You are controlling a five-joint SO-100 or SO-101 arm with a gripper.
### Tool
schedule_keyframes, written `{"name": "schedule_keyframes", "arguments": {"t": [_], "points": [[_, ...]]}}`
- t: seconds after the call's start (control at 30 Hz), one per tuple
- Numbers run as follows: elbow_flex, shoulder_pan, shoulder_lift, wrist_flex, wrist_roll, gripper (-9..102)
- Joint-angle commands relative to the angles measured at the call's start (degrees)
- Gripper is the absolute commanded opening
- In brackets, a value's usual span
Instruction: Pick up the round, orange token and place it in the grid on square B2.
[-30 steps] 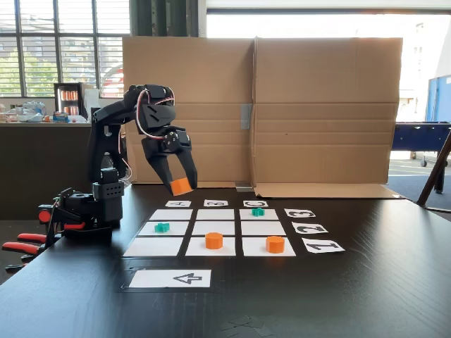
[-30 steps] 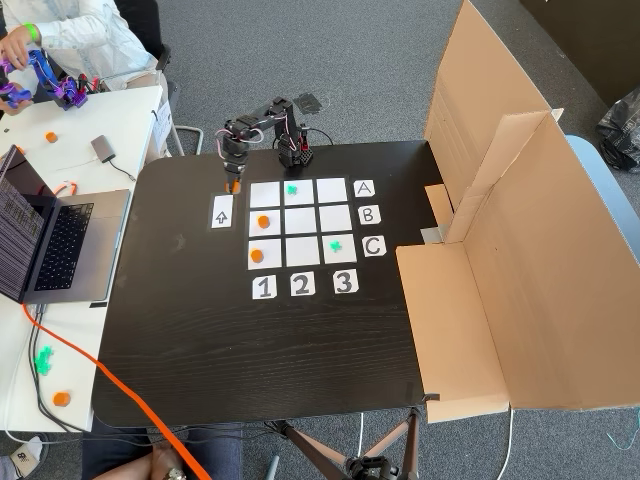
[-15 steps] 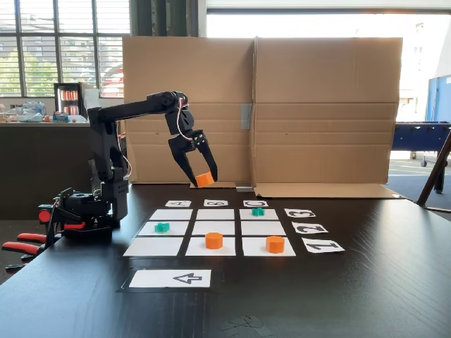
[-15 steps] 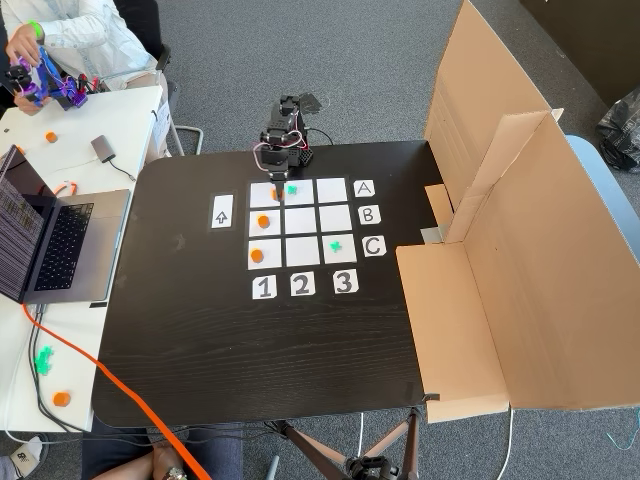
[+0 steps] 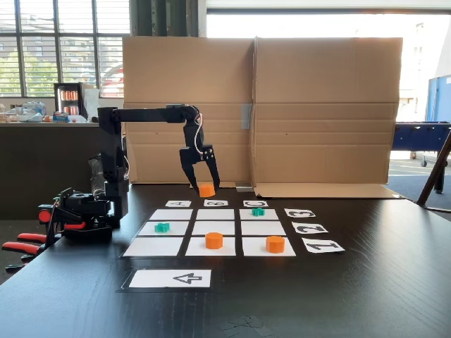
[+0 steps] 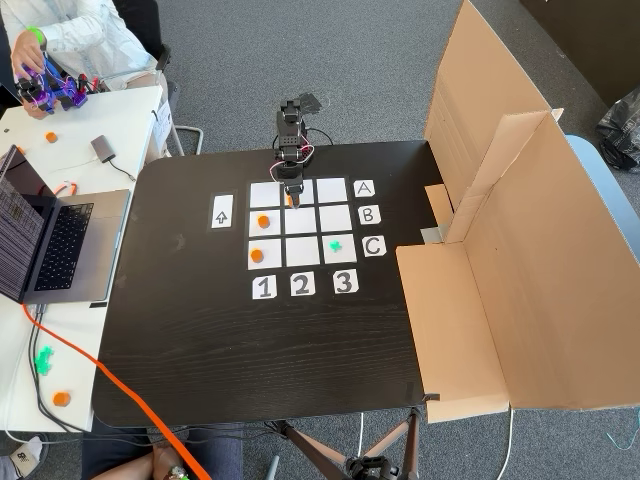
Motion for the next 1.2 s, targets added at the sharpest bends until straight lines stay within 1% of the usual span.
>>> {"name": "schedule_keyframes", "arguments": {"t": [0.0, 0.57, 1.07, 1.17], "points": [[-1.41, -0.79, -1.76, -1.14, 0.62, -1], [-10.11, -1.49, -18.46, -6.24, 0.97, -1], [-9.4, -2.81, -21.36, -9.14, 2.72, -1], [-8.35, -2.81, -21.18, -9.4, 3.08, 1]]}}
